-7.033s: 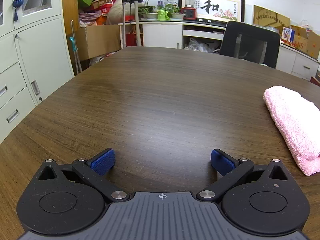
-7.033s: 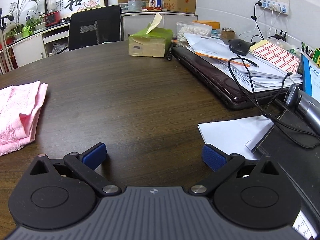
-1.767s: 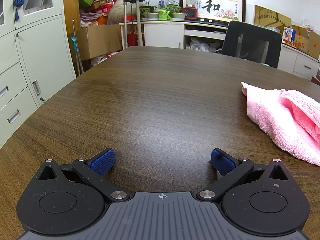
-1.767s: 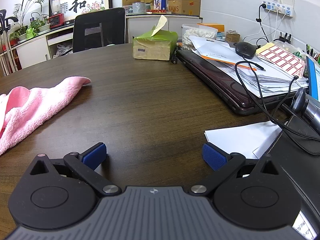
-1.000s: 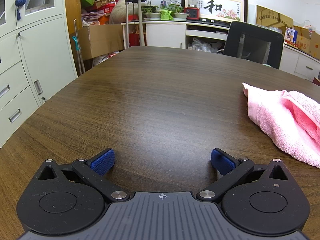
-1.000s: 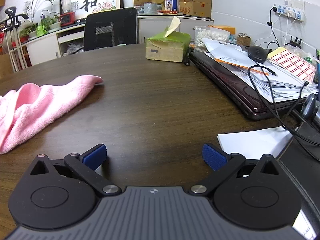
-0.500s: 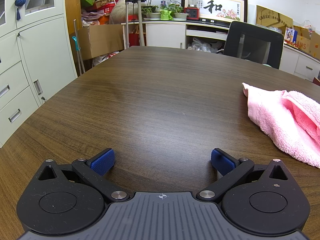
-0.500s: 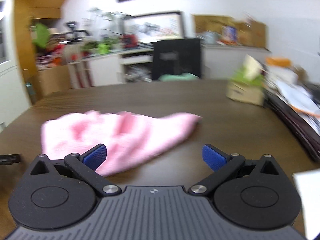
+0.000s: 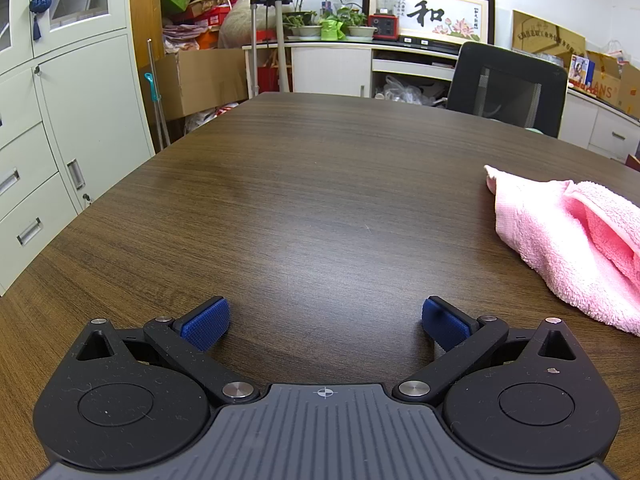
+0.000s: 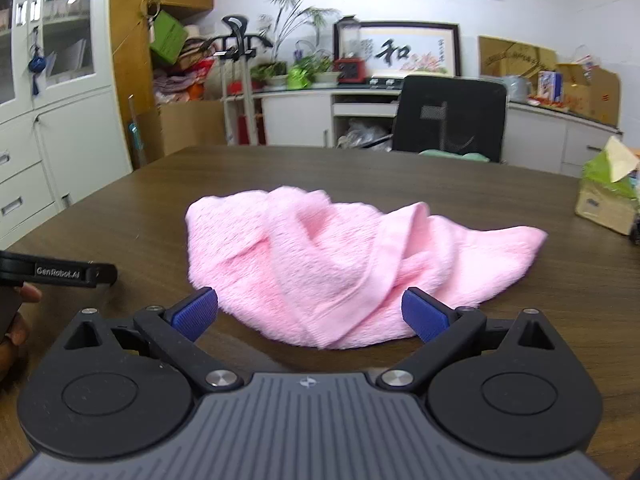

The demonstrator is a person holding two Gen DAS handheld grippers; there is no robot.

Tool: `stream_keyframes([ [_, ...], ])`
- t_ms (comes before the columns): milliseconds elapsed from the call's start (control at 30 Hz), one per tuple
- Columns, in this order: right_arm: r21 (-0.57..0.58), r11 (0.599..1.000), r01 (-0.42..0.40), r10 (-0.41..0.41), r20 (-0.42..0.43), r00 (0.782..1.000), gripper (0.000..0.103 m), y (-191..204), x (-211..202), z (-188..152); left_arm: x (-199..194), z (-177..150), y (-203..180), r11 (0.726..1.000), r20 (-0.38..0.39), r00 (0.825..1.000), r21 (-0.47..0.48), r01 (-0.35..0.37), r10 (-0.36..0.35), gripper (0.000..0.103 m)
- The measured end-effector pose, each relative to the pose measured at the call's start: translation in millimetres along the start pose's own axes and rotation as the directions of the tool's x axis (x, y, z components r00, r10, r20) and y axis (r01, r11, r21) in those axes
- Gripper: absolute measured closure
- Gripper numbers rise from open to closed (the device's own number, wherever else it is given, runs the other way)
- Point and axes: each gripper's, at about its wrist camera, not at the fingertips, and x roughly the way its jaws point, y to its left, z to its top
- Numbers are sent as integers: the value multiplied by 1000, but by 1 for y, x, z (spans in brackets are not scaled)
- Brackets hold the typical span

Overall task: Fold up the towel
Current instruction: 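Move the right gripper over the loosely spread pink towel, then close the right gripper on the towel's hemmed edge, then lift the towel edge with the right gripper and shake it out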

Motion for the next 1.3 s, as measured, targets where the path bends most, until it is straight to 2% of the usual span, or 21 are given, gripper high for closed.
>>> stream_keyframes([
  [67, 17, 1000, -11, 11, -9, 1000, 11, -4, 2, 0, 0, 0, 0, 1000, 0, 1000, 0, 0, 0, 0],
  [200, 50, 999, 5, -2, -51, 999, 18, -13, 7, -1, 0, 0, 0, 1000, 0, 1000, 0, 0, 0, 0],
  [300, 53, 999, 12, -9, -50, 999, 23, -15, 9, -2, 0, 0, 0, 1000, 0, 1000, 0, 0, 0, 0],
  [400, 28, 999, 16, -14, -53, 999, 44, -12, 11, -2, 0, 0, 0, 1000, 0, 1000, 0, 0, 0, 0],
  [433, 12, 1000, 19, -18, -69, 997, 55, -11, 13, -2, 1, 0, 0, 1000, 0, 1000, 0, 0, 0, 0],
  [467, 6, 1000, 23, -23, -76, 997, 59, -10, 15, -2, 1, 0, 0, 1000, 0, 1000, 0, 0, 0, 0],
  [600, 21, 1000, 20, -19, -46, 999, 64, -14, 10, -4, 1, 0, 0, 1000, 0, 1000, 0, 0, 0, 0],
  [767, 13, 1000, 23, -23, -18, 1000, 64, -17, 0, -5, 1, 0, 0, 1000, 0, 1000, 1, 1, -1, 0],
  [933, 28, 1000, -10, 10, -15, 1000, 61, -20, -4, -4, 0, 0, 1, 1000, 1, 1000, 8, 10, -10, 0],
  [1033, 12, 1000, -11, 11, -3, 1000, 65, -18, -4, -5, 0, -1, 0, 1000, 1, 1000, 14, 16, -16, 0],
  [1133, 4, 1000, -13, 13, 12, 1000, 87, -16, -6, -3, -1, -2, -2, 999, 1, 1000, 25, 27, -27, 0],
  [1300, 9, 999, -33, 33, 35, 999, 88, -15, -13, -2, -4, -5, -6, 998, 2, 999, 46, 50, -50, 0],
])
